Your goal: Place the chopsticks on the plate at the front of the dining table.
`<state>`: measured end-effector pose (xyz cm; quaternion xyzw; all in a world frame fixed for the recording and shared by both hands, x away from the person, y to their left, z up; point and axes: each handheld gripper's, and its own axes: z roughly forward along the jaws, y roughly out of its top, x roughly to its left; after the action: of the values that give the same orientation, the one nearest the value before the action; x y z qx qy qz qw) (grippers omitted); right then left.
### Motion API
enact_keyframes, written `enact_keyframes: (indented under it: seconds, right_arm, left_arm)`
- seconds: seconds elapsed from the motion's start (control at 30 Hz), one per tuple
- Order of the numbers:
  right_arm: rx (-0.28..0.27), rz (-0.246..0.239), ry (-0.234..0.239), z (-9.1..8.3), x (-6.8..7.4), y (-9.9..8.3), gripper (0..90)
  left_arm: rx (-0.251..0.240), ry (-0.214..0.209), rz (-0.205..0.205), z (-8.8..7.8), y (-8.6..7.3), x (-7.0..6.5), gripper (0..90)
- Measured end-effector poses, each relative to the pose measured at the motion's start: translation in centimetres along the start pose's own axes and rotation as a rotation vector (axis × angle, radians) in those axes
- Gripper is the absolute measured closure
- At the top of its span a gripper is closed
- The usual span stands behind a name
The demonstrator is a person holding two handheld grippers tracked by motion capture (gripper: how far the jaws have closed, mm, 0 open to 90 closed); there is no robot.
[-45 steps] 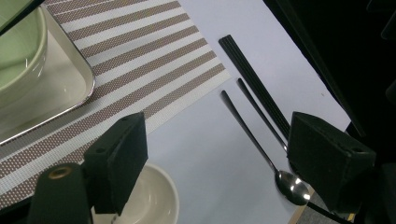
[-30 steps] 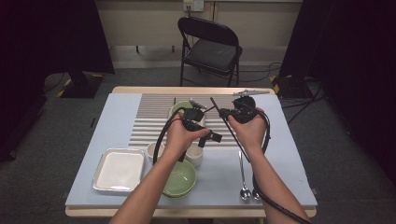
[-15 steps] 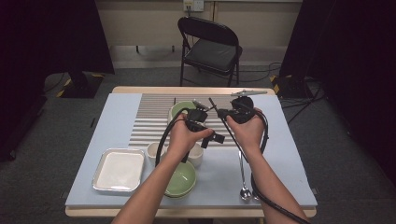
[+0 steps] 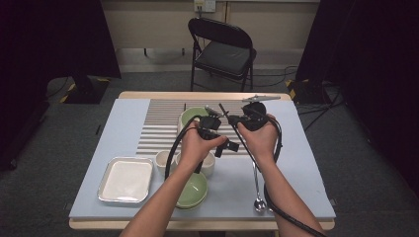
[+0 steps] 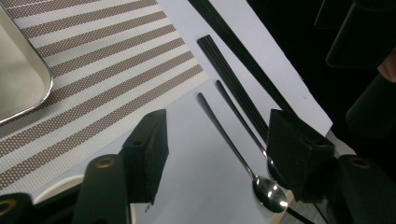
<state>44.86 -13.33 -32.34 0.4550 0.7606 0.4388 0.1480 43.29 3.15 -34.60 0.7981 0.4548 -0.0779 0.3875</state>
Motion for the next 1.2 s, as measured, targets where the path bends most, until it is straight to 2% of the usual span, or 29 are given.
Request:
enact_keyframes:
  seconds: [0.17,0.3,0.37,0.43,0.57,0.67,0.73,0.8,0.87,1.13,1.2]
  right_arm:
    - [-0.001,-0.001,0.001,0.1,0.1,0.0,86.3]
    - [-0.006,-0.001,0.002,0.2,0.3,-0.1,86.3]
    - [-0.006,0.002,0.000,0.3,0.4,-0.1,86.3]
    - [-0.008,0.004,0.003,0.4,0.5,-0.2,86.3]
    - [-0.009,0.005,0.009,0.6,0.7,-0.2,86.3]
    - [-0.010,0.004,0.013,0.7,0.9,-0.2,86.3]
    - [-0.011,0.006,0.014,0.8,1.0,-0.2,86.3]
    - [-0.010,0.006,0.015,0.9,1.1,-0.2,86.3]
    - [-0.008,0.003,0.016,0.9,1.2,-0.2,86.3]
    - [-0.004,0.011,0.021,1.1,1.2,-0.2,86.3]
    - [-0.005,0.011,0.024,1.1,1.3,-0.3,86.3]
  left_arm:
    - [0.003,0.005,0.001,0.0,-0.1,-0.1,42.1]
    - [0.001,0.008,-0.020,0.1,-0.1,-0.3,44.1]
    - [-0.019,-0.006,-0.051,0.1,-0.1,-0.5,43.7]
    - [-0.025,0.000,-0.039,0.0,0.0,-0.5,45.5]
    - [-0.021,-0.005,-0.047,0.0,-0.1,-0.6,47.9]
    - [-0.043,-0.009,-0.067,0.1,0.0,-0.7,48.5]
    - [-0.035,-0.011,-0.063,0.1,0.0,-0.6,49.6]
    - [-0.043,-0.005,-0.071,0.3,-0.1,-0.6,50.8]
    - [-0.055,-0.018,-0.079,0.4,-0.2,-0.5,53.4]
    - [-0.080,-0.049,-0.145,0.7,-0.5,-0.2,58.3]
    - [-0.083,-0.051,-0.150,0.7,-0.6,-0.2,58.6]
